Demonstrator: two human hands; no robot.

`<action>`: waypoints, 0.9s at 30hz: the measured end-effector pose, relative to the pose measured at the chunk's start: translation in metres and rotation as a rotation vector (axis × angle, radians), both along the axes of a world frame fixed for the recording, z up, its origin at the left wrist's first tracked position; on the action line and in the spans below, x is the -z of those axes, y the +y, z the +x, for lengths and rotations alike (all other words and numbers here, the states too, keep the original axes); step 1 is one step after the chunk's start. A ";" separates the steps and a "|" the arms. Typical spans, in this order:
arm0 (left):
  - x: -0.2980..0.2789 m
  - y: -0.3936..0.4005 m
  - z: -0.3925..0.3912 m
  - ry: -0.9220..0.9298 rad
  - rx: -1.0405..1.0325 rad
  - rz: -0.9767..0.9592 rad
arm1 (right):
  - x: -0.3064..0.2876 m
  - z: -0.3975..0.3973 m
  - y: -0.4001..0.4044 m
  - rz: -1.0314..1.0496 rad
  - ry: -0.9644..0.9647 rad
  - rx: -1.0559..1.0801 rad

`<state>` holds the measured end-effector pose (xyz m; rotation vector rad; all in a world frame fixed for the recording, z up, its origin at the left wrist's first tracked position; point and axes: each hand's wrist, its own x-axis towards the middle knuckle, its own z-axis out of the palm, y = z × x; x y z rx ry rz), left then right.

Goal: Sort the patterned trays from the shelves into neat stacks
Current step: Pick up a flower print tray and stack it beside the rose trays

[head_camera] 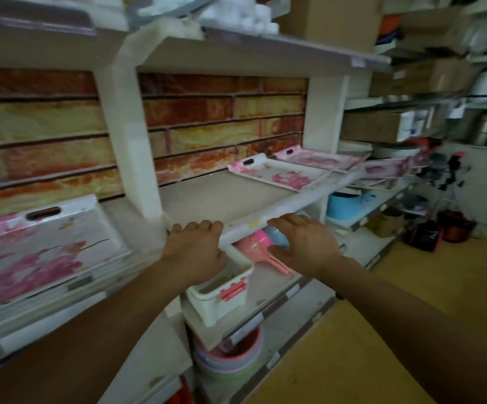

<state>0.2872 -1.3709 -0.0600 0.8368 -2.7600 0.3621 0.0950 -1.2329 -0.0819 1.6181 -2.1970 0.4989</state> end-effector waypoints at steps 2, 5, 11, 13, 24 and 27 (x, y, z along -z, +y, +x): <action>0.000 0.021 -0.037 0.004 0.029 -0.002 | 0.001 -0.032 0.026 0.002 -0.016 0.027; -0.002 0.053 -0.092 0.001 0.061 -0.014 | -0.006 -0.077 0.063 0.019 0.019 0.069; -0.002 0.105 -0.182 0.007 0.134 -0.009 | -0.007 -0.152 0.125 0.064 0.043 0.137; -0.001 0.120 -0.208 0.006 0.162 0.003 | -0.005 -0.173 0.142 0.079 0.036 0.157; 0.016 0.143 -0.335 -0.019 0.319 0.020 | 0.011 -0.269 0.192 0.091 -0.011 0.284; 0.020 0.138 -0.375 -0.026 0.346 0.020 | 0.013 -0.302 0.191 0.106 -0.009 0.328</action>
